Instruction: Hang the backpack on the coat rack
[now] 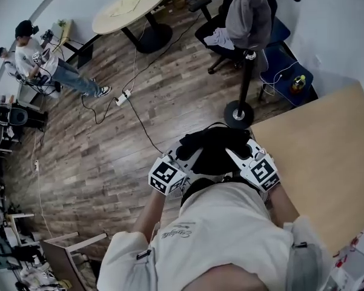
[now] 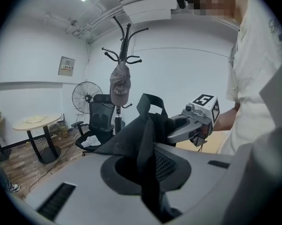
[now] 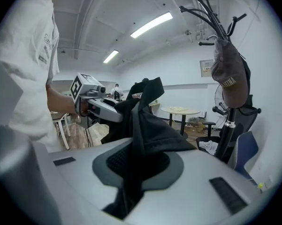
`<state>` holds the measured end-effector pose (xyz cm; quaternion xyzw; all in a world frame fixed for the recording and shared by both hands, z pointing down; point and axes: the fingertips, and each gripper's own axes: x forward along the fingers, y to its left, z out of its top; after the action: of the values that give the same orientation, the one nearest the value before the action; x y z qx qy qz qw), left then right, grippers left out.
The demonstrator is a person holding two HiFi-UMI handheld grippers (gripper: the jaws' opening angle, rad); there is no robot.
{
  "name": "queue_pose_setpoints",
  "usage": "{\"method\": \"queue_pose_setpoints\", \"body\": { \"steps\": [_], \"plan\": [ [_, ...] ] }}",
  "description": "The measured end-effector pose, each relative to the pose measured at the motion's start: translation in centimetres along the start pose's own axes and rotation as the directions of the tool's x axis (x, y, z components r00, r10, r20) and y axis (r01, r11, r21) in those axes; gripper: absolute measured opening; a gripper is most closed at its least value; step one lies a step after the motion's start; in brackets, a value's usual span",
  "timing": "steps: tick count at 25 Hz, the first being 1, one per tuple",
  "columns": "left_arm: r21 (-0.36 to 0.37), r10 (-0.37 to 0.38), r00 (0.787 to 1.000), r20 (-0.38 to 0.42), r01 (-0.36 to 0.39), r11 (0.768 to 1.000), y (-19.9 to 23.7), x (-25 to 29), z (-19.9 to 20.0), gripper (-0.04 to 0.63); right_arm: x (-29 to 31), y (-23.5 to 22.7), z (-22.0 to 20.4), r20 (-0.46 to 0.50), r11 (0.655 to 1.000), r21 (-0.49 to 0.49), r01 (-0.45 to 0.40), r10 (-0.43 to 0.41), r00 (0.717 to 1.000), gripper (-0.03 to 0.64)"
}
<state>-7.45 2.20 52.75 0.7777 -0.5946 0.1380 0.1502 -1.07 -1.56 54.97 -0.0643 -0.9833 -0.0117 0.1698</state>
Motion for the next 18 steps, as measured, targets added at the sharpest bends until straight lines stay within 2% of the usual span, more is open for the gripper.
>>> {"method": "queue_pose_setpoints", "body": {
  "steps": [6,11,15,18],
  "plan": [
    [0.005,-0.045,0.999,0.014,0.045,0.999,2.1,3.3,2.1,0.041,0.1,-4.1,0.8,-0.033,0.998,0.012,0.056,-0.056,0.998,0.037],
    [0.022,-0.118,0.993,-0.011,0.119,0.993,5.0,5.8,2.5,0.041,2.0,-6.7,0.4,-0.048,0.991,0.071,0.118,-0.114,0.992,0.037],
    [0.043,-0.198,0.98,-0.031,0.199,0.979,7.2,7.6,3.1,0.04,3.3,-8.9,0.5,-0.061,0.975,0.119,0.186,-0.18,0.982,0.037],
    [0.07,-0.273,0.961,-0.049,0.276,0.959,8.3,8.5,3.8,0.041,3.6,-9.9,0.9,-0.062,0.958,0.16,0.24,-0.233,0.971,0.037]
  ]
}}
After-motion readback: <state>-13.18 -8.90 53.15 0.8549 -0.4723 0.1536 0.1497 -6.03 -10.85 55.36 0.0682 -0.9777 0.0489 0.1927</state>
